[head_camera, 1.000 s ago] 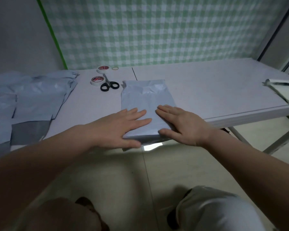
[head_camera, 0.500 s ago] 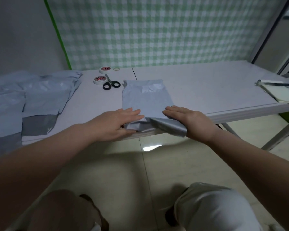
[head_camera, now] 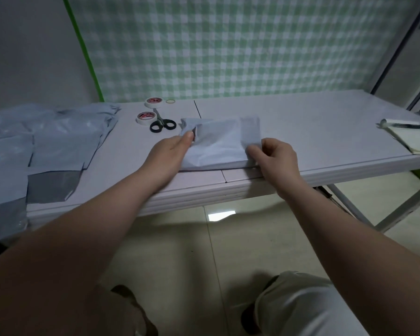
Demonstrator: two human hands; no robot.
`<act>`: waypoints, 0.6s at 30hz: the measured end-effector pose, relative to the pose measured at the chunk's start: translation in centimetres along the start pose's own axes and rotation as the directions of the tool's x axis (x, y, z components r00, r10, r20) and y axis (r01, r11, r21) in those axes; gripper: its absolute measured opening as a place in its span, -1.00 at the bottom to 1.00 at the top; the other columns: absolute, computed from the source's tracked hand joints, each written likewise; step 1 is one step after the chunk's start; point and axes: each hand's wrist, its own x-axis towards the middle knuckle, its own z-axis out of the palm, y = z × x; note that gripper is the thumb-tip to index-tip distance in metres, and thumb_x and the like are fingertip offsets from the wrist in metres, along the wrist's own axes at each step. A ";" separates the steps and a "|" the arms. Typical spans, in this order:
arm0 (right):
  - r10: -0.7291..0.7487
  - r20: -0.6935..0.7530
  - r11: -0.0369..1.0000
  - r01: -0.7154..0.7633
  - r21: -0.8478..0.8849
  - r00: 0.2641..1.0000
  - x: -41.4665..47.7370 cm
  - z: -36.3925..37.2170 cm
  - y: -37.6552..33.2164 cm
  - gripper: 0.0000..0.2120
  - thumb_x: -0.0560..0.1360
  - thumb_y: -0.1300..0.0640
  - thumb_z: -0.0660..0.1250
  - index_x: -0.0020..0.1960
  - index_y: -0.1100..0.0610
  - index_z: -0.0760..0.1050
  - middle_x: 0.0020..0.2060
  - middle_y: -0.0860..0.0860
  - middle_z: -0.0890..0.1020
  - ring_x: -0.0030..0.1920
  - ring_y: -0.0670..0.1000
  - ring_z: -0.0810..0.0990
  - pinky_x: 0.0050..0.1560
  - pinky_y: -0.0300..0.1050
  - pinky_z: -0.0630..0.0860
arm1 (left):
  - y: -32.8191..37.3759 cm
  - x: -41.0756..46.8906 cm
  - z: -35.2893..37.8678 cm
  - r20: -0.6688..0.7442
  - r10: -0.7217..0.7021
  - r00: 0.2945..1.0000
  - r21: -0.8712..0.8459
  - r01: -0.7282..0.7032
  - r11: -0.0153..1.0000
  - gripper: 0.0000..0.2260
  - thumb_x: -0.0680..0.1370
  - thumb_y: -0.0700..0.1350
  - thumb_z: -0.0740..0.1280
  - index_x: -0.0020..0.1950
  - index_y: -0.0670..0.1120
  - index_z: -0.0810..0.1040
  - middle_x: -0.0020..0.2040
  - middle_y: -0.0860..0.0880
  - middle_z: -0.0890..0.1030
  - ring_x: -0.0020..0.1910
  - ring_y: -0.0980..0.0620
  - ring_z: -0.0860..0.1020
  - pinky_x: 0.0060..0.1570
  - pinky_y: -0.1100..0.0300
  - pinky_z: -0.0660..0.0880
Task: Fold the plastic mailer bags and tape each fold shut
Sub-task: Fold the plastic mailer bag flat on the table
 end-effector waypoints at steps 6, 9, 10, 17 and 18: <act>0.006 -0.064 0.999 -0.010 -0.054 0.998 0.5 0.5 -0.1 -0.84 0.43 0.08 0.36 -0.20 0.18 0.58 -0.31 0.07 0.63 -0.25 0.07 0.55 -0.22 -0.04 0.48 | -0.2 0.4 0.4 -0.031 -0.007 0.999 0.015 0.008 1.000 -0.66 0.59 0.16 0.17 0.16 -0.05 0.52 0.07 0.04 0.55 0.03 0.04 0.49 -0.07 0.22 0.35; 0.003 -0.057 0.998 -0.007 -0.066 0.998 0.5 0.5 -0.1 -0.89 0.42 0.08 0.36 -0.21 0.12 0.59 -0.31 0.00 0.62 -0.27 -0.01 0.53 -0.22 -0.11 0.45 | -0.6 0.7 0.8 -0.079 0.013 0.997 0.049 -0.009 0.999 -0.79 0.57 -0.07 0.27 0.14 -0.12 0.55 0.05 0.00 0.60 -0.01 0.01 0.53 -0.12 0.19 0.38; 0.003 -0.054 0.997 -0.007 -0.071 0.999 0.4 0.4 -0.2 -0.89 0.42 0.08 0.35 -0.21 0.11 0.59 -0.32 -0.01 0.62 -0.28 -0.03 0.52 -0.23 -0.13 0.42 | -0.8 0.9 0.9 -0.097 0.020 0.995 0.079 -0.013 0.997 -0.81 0.56 -0.10 0.28 0.10 -0.16 0.56 0.04 -0.06 0.62 -0.01 -0.05 0.55 -0.09 0.13 0.42; 0.017 -0.066 0.972 -0.032 -0.233 0.998 0.4 0.7 -0.5 -0.83 0.43 0.02 0.32 -0.25 0.10 0.55 -0.38 -0.06 0.57 -0.27 0.00 0.52 -0.26 -0.11 0.42 | -1.0 0.6 1.6 -0.112 0.062 0.992 0.293 -0.026 0.956 -0.76 0.53 -0.12 0.31 0.15 -0.15 0.40 -0.11 -0.13 0.51 -0.01 -0.13 0.50 -0.20 0.19 0.25; 0.016 -0.073 0.964 -0.034 -0.262 0.997 0.4 0.8 -0.4 -0.85 0.43 0.02 0.33 -0.24 0.09 0.55 -0.37 -0.07 0.57 -0.25 0.01 0.53 -0.25 -0.11 0.43 | -1.0 0.5 1.6 -0.108 0.069 0.992 0.304 -0.033 0.952 -0.65 0.53 -0.12 0.31 0.29 -0.13 0.36 -0.14 -0.09 0.51 -0.04 -0.10 0.50 -0.20 0.18 0.27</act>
